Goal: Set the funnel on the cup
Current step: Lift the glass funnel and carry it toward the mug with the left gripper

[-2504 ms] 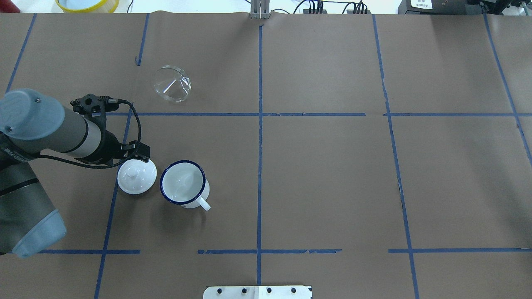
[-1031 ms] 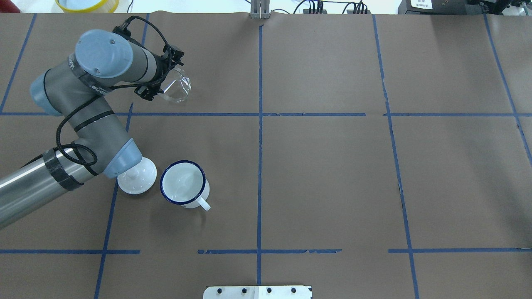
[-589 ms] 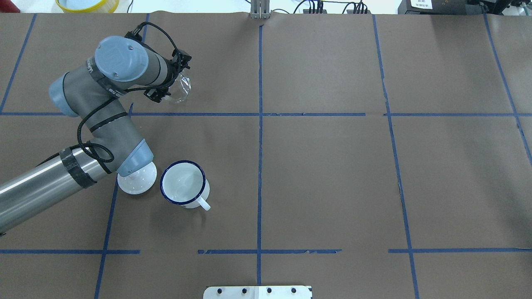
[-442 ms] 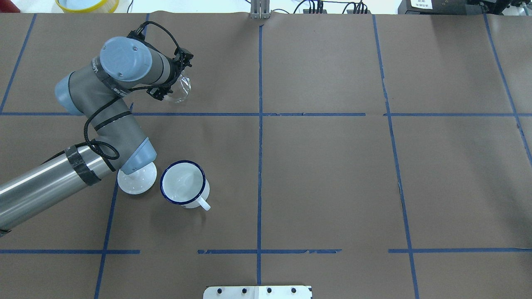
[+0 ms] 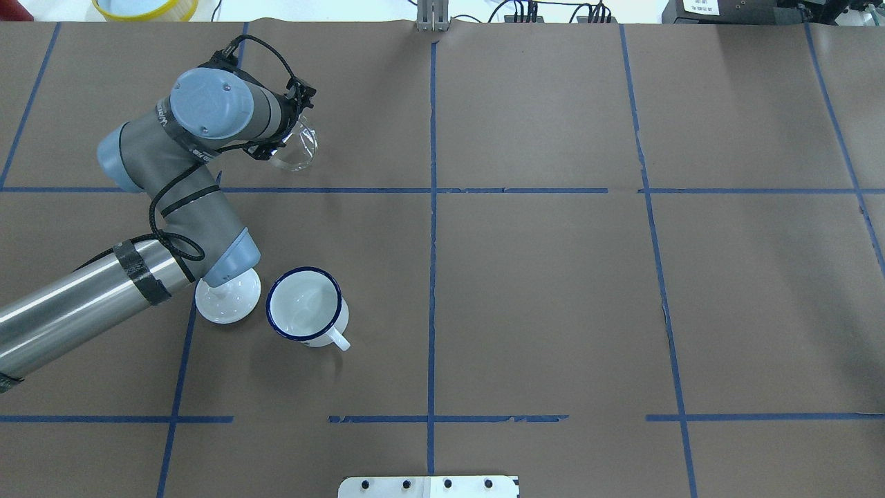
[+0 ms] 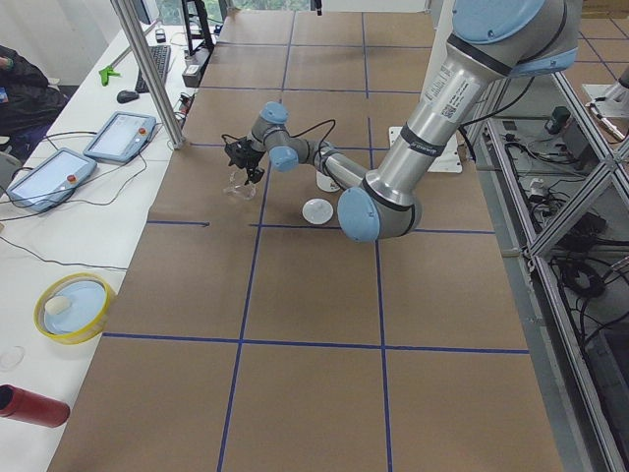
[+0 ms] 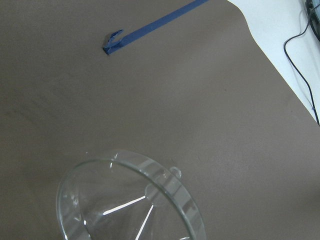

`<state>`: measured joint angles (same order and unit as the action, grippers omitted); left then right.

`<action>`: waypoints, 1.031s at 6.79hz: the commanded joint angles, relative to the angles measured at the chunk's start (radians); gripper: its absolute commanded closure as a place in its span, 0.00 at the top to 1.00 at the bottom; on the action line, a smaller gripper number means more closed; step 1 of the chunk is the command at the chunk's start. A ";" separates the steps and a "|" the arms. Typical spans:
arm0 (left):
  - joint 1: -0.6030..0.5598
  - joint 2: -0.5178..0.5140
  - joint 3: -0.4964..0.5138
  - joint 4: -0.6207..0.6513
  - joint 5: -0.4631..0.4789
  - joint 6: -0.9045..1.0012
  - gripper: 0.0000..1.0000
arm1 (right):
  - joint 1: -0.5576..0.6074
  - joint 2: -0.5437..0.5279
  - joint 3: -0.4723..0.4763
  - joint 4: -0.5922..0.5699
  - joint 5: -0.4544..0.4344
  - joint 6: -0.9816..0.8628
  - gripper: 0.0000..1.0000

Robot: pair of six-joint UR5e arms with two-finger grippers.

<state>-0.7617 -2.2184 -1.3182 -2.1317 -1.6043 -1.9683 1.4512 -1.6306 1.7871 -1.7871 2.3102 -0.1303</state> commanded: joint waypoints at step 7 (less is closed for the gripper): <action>-0.229 0.063 -0.262 0.098 -0.367 0.087 0.00 | 0.000 0.000 0.000 0.000 0.000 0.000 1.00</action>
<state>-0.9389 -2.1868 -1.4888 -2.1075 -1.8658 -1.9359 1.4512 -1.6306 1.7871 -1.7871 2.3102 -0.1304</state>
